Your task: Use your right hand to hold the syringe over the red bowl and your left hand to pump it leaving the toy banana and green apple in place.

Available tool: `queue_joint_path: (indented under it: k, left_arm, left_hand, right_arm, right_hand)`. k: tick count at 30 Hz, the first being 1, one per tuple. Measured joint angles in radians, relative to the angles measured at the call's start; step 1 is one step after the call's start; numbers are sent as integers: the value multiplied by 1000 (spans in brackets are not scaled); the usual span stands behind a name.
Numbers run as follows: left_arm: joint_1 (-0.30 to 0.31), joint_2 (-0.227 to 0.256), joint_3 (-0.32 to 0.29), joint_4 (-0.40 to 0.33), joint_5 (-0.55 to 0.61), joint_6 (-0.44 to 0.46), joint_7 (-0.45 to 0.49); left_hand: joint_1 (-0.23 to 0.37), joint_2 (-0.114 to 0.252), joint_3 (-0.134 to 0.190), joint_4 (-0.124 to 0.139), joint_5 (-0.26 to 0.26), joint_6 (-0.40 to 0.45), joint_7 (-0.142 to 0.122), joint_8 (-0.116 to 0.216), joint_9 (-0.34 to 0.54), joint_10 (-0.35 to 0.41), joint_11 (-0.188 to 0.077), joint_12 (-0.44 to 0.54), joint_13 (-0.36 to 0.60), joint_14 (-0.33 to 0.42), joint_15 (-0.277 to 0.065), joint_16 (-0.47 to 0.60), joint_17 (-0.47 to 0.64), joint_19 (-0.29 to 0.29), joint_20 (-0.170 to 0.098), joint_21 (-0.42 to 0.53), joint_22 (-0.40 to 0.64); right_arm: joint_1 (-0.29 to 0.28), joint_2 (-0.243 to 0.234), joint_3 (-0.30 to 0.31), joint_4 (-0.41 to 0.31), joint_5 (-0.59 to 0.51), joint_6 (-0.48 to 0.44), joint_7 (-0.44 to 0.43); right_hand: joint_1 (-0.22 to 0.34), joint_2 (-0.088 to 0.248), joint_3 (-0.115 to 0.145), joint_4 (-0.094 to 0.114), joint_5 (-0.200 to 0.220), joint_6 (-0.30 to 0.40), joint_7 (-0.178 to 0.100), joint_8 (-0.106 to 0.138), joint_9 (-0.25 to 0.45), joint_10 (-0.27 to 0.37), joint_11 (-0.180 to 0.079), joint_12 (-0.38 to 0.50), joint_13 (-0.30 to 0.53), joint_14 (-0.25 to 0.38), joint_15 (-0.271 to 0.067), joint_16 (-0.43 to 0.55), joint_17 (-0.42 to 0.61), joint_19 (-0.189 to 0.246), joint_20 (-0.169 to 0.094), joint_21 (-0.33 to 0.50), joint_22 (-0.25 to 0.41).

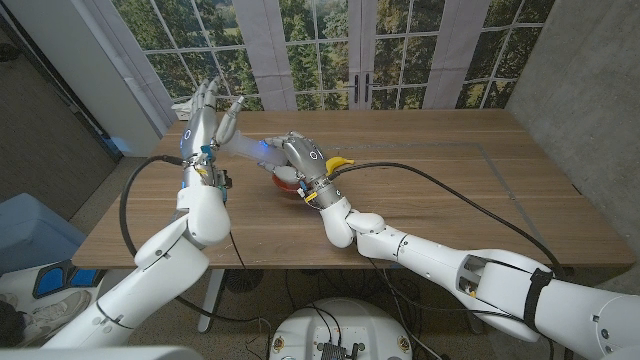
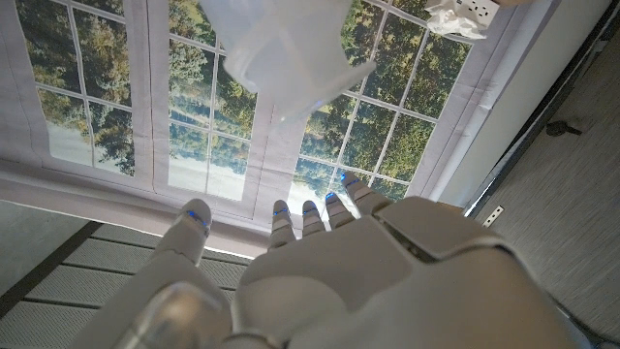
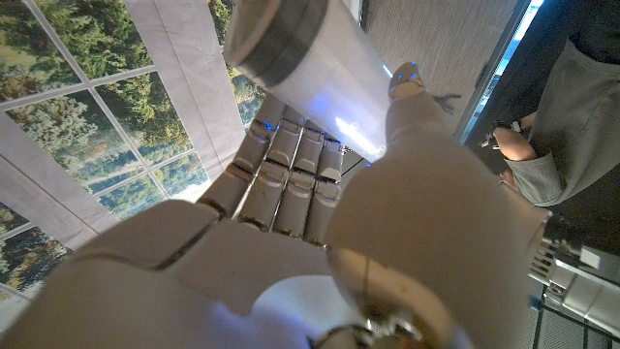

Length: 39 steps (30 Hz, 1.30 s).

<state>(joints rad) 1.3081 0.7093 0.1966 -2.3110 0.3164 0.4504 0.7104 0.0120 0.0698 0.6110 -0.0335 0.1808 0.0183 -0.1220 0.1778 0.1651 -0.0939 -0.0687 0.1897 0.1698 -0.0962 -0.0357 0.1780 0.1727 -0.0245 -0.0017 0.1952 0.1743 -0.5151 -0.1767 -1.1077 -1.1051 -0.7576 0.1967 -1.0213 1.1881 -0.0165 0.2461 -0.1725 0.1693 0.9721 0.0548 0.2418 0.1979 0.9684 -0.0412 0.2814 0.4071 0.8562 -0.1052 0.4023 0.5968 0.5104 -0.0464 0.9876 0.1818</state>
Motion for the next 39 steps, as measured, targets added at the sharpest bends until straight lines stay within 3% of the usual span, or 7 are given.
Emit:
queue_joint_path:
  k: [24,39]
  left_arm:
    - [62,-73,-117,93,-115,-401,-45]
    - [63,-113,-154,154,-181,-565,-117]
  left_hand:
    - [-4,-4,-9,1,0,18,-17,0,0,14,4,0,0,11,0,0,2,3,3,0,0]
    - [-4,-4,-12,4,1,18,-17,0,0,19,3,0,0,16,5,0,1,9,9,0,0]
  right_arm:
    - [-11,-11,44,-6,34,-64,-60]
    - [-29,-35,74,-39,45,-123,-84]
  right_hand:
    - [0,0,0,0,1,0,0,-4,0,0,0,-5,4,0,0,-2,2,0,0,7,0]
    - [0,0,0,0,1,0,0,-4,0,0,0,-7,3,0,0,-8,4,-5,-6,11,0]
